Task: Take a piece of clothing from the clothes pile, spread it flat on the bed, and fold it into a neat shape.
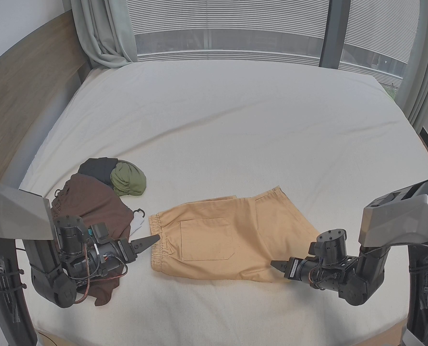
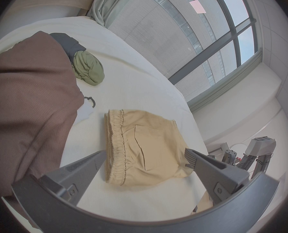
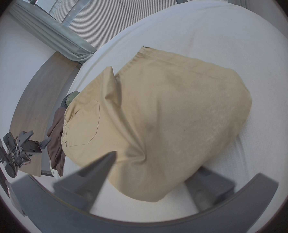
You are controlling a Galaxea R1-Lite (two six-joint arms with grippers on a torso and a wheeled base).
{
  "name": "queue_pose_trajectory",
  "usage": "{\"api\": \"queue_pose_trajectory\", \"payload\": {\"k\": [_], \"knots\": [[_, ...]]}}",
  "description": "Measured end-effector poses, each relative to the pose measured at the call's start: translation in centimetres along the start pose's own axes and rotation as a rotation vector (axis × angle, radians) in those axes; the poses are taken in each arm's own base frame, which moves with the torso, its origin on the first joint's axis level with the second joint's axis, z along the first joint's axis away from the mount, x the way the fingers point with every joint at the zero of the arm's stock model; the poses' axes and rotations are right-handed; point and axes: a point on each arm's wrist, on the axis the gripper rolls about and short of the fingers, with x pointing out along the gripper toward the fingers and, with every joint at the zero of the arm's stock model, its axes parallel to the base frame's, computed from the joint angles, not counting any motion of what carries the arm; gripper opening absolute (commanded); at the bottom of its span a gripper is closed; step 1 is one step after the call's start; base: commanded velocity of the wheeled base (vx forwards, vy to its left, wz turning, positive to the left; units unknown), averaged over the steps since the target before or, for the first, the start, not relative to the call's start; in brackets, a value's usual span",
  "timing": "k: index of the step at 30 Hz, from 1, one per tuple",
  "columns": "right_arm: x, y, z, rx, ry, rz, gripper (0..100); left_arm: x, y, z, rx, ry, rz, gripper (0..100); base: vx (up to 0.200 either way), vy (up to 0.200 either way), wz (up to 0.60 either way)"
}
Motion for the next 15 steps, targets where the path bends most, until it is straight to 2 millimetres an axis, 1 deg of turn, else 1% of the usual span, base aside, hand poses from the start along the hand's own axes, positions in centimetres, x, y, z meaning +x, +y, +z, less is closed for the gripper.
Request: {"api": "queue_pose_trajectory", "payload": {"k": [7, 12, 15], "knots": [[-0.9, 0.1, -0.7, -0.010, 0.017, 0.016, 100, 0.0, 0.2, -0.5, -0.012, 0.032, -0.012, 100, 0.000, 0.000, 0.00], [-2.9, 0.6, -2.3, -0.037, 0.050, 0.067, 100, 0.3, 0.6, -0.9, -0.017, 0.047, -0.005, 100, 0.000, 0.000, 0.00], [-4.2, 1.4, -2.9, -0.063, 0.037, 0.136, 100, 0.5, 0.8, -1.2, -0.021, 0.059, -0.001, 100, 0.000, 0.000, 0.00]]}}
